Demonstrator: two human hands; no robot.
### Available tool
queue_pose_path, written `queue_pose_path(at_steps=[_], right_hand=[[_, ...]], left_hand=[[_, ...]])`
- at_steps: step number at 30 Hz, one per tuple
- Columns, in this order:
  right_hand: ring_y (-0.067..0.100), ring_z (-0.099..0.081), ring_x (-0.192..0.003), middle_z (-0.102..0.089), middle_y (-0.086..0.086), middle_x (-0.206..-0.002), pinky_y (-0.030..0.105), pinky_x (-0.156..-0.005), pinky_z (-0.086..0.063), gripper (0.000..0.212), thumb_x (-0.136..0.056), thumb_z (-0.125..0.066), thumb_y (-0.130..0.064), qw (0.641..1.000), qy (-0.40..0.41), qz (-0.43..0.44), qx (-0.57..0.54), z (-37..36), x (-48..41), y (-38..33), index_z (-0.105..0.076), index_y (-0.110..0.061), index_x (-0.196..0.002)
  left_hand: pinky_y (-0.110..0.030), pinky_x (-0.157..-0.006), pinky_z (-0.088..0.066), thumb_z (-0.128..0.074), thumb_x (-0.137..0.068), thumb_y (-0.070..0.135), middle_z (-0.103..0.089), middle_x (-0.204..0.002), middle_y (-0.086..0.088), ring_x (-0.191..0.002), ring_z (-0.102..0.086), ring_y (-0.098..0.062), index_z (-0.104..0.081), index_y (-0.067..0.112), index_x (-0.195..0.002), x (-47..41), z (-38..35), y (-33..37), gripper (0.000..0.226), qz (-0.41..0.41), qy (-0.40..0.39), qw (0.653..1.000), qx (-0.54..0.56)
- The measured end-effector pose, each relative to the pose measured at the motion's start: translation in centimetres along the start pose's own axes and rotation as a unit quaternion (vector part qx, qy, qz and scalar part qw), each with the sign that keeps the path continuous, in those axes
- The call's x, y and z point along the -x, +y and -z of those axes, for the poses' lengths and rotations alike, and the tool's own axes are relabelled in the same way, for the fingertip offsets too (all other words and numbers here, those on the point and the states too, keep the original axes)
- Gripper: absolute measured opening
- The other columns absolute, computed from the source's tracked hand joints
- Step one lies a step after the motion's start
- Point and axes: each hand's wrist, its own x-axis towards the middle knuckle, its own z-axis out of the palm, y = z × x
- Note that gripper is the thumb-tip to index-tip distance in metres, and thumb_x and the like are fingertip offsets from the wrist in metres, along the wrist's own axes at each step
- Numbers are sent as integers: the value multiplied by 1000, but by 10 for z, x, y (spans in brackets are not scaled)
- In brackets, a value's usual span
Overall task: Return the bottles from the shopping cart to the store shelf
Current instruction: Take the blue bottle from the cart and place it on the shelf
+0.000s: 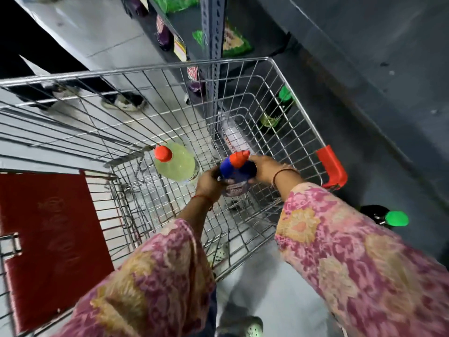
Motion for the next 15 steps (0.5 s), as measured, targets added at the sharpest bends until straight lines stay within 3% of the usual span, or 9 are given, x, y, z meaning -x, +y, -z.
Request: queue_pose_path(at_steps=[2, 4, 6, 8, 11, 13, 15], right_hand=[[28, -48, -120, -52, 14, -132, 26, -95, -34, 51, -79, -59, -1, 996, -25, 33, -76, 14, 16, 0, -43, -7, -128], [24, -49, -118, -52, 13, -131, 33, -99, -36, 50, -80, -60, -5, 981, -27, 67, -178, 26, 40, -4, -42, -6, -127], [19, -55, -105, -60, 11, -115, 29, -92, -46, 45, -79, -60, -4, 950, 17, 108, -293, 37, 69, -14, -46, -3, -122], [15, -61, -84, -67, 1, -88, 16, -70, -54, 35, -77, -62, -1, 914, 80, 149, -370, 50, 100, -29, -55, -1, -111], [5, -65, -58, -71, -10, -57, 15, -49, -51, 19, -67, -70, -9, 866, 138, 204, -436, 66, 148, -47, -65, -8, -85], [5, -63, -50, -69, -9, -51, 17, -43, -49, 14, -61, -72, -16, 847, 162, 221, -457, 73, 174, -58, -66, -9, -72], [5, -61, -45, -68, -8, -47, 16, -41, -47, 14, -61, -71, -18, 835, 180, 232, -465, 76, 195, -66, -65, -8, -68]], left_hand=[[-24, -78, -44, -64, -73, -2, -62, -101, -12, -92, -52, -18, -57, -2, -111, 7, 15, 18, 39, -7, -1, 1000, 30], [-28, -80, -48, -67, -71, 5, -65, -87, -6, -85, -59, -16, -61, -3, -104, 19, 35, 39, 35, -19, 0, 998, 67], [-16, -63, -51, -68, -71, 7, -68, -65, 6, -63, -62, -2, -64, -2, -92, 35, 54, 65, 24, -48, 3, 993, 112], [-11, -50, -49, -66, -72, 4, -66, -50, 11, -49, -60, 2, -64, 7, -78, 56, 73, 96, 7, -64, -11, 984, 168], [-15, -48, -52, -63, -74, 8, -68, -47, 9, -50, -63, -4, -65, 12, -72, 91, 99, 141, 4, -105, -42, 974, 194], [-13, -39, -46, -62, -76, 12, -66, -44, 7, -45, -62, -6, -66, 8, -75, 112, 112, 161, 6, -133, -48, 972, 188], [-15, -39, -47, -62, -75, 15, -66, -44, 7, -44, -61, -7, -67, 9, -75, 127, 120, 174, 8, -152, -53, 970, 181]])
